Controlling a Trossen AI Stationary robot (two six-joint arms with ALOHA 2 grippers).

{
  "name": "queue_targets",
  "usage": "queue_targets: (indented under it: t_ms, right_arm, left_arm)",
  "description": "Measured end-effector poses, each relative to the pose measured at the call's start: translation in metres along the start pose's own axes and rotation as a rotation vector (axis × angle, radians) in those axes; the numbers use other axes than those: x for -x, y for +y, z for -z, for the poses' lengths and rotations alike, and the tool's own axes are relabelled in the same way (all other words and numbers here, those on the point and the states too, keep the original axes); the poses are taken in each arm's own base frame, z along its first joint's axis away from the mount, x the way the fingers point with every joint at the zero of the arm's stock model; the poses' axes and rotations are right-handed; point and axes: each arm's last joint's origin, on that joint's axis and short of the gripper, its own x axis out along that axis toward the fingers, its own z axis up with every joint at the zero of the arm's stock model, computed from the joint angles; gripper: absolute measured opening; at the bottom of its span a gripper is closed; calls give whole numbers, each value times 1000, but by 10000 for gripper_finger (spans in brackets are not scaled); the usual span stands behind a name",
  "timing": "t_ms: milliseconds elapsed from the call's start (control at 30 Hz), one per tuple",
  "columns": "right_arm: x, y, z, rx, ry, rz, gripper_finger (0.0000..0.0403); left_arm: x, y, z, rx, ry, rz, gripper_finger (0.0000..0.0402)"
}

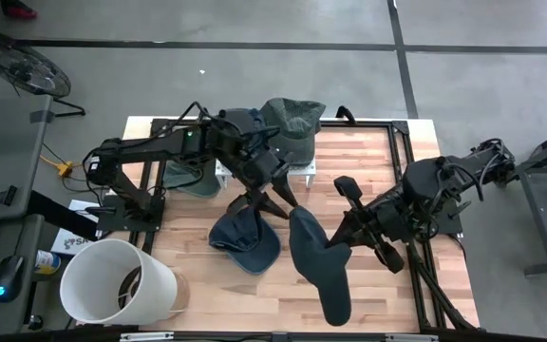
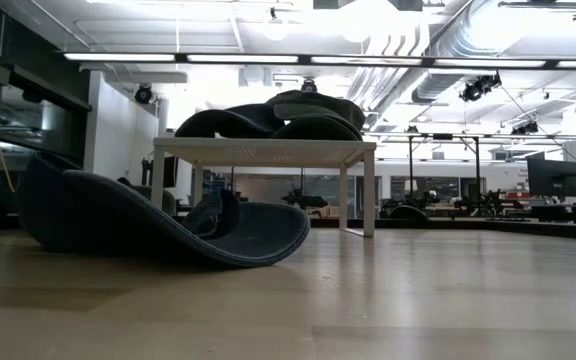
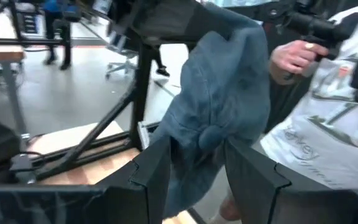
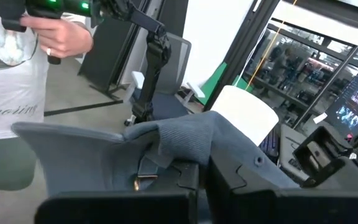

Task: Pick & Place hat
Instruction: Stack the right blue cap on top of the other blue cap on the shelf

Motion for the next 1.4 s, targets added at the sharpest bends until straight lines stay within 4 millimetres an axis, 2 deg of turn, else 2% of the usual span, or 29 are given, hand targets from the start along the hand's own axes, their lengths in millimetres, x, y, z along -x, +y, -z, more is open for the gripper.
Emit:
queue_targets:
  t_ms: [467,733,933,1133,1233,1400]
  right_arm:
    - [0,-1,4,-5,70,74,0]
    - [1,-3,8,-38,145,179,0]
    - [4,-3,5,-39,151,252,0]
    - [5,1,1,-38,132,238,0]
    - [4,2,1,-38,130,233,0]
    - [4,2,1,-38,133,242,0]
  left_arm:
    - [-6,-5,-3,-5,-28,140,147]
    - [-6,-7,-3,4,-22,207,147]
    - [-6,-4,3,-2,13,141,147]
    - [-6,1,4,-79,21,-43,147]
    - [-6,2,4,-124,22,-60,149]
    - [-6,1,4,-123,22,-43,193]
